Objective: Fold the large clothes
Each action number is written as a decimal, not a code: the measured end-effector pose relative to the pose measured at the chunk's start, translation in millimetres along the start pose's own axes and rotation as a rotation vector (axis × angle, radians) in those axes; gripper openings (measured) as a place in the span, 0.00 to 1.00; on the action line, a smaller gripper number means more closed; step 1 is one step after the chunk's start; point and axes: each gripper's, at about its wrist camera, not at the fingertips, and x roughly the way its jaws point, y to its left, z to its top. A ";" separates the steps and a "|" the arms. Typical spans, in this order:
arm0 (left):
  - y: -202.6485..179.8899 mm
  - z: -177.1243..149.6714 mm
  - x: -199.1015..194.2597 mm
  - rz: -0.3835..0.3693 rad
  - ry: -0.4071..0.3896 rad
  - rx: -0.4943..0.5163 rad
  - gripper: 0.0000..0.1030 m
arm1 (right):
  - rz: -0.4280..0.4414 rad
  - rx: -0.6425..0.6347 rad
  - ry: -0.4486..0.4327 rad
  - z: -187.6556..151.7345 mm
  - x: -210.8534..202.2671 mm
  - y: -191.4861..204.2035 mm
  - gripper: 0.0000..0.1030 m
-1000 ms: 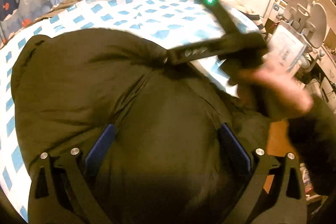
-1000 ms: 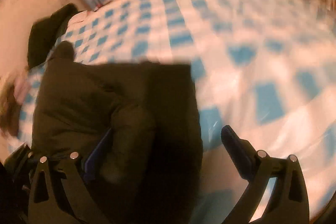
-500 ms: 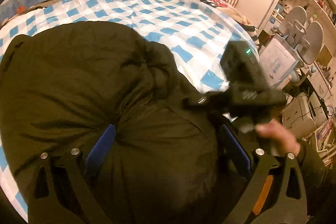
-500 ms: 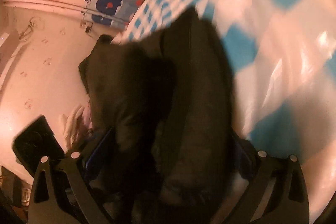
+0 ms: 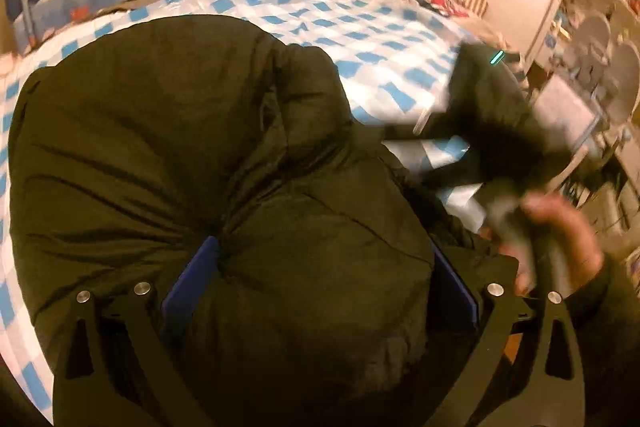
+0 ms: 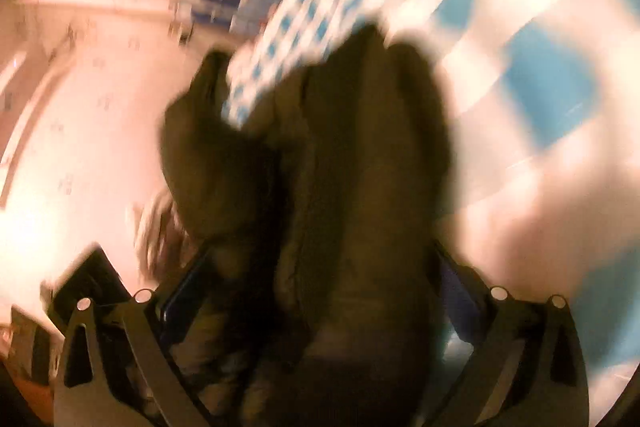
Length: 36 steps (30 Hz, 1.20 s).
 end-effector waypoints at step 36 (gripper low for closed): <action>181.5 -101.7 -28.8 -0.391 0.073 -0.748 0.93 | -0.203 -0.078 0.400 -28.3 48.3 40.0 0.95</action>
